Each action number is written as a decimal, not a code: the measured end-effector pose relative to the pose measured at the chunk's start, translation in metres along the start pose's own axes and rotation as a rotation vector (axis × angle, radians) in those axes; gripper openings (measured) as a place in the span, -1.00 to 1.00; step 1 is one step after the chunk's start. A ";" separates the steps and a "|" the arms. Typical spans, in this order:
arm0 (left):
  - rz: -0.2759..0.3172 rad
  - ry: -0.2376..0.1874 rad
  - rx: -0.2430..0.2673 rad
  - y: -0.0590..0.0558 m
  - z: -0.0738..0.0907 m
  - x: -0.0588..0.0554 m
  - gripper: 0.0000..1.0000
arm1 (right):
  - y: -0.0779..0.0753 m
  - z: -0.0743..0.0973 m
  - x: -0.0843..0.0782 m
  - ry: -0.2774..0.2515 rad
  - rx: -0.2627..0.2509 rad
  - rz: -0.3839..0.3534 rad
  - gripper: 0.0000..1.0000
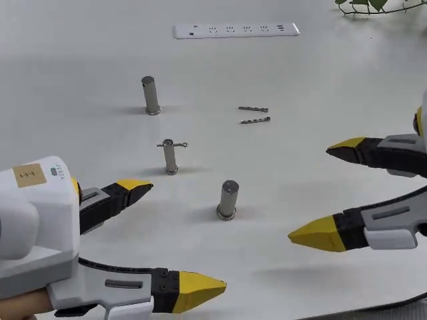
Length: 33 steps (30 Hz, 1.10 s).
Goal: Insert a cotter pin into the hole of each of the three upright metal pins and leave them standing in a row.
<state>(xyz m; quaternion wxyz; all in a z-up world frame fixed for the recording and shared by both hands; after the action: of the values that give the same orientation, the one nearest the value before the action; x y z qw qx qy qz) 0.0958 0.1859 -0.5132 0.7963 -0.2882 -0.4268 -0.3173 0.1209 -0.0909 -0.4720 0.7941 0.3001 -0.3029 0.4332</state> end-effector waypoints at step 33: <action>0.039 -0.013 0.054 0.001 0.013 -0.001 0.97 | -0.112 -0.025 0.057 0.247 0.076 0.259 -0.05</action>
<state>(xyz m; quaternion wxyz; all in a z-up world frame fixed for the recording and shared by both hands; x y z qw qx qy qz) 0.0900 0.1964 -0.5078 0.8070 -0.2769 -0.4348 -0.2881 0.2485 -0.0932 -0.4702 0.7508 0.2328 -0.2229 0.5765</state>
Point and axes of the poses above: the centre of the closed fingertips' face, and the gripper's own axes: z roughly backward along the fingers, y roughly to its left, x roughly out of its top, the point moved 10 cm from there along z, roughly backward along the fingers, and after that the axes turned 11 degrees about x, right-handed, at the moved point
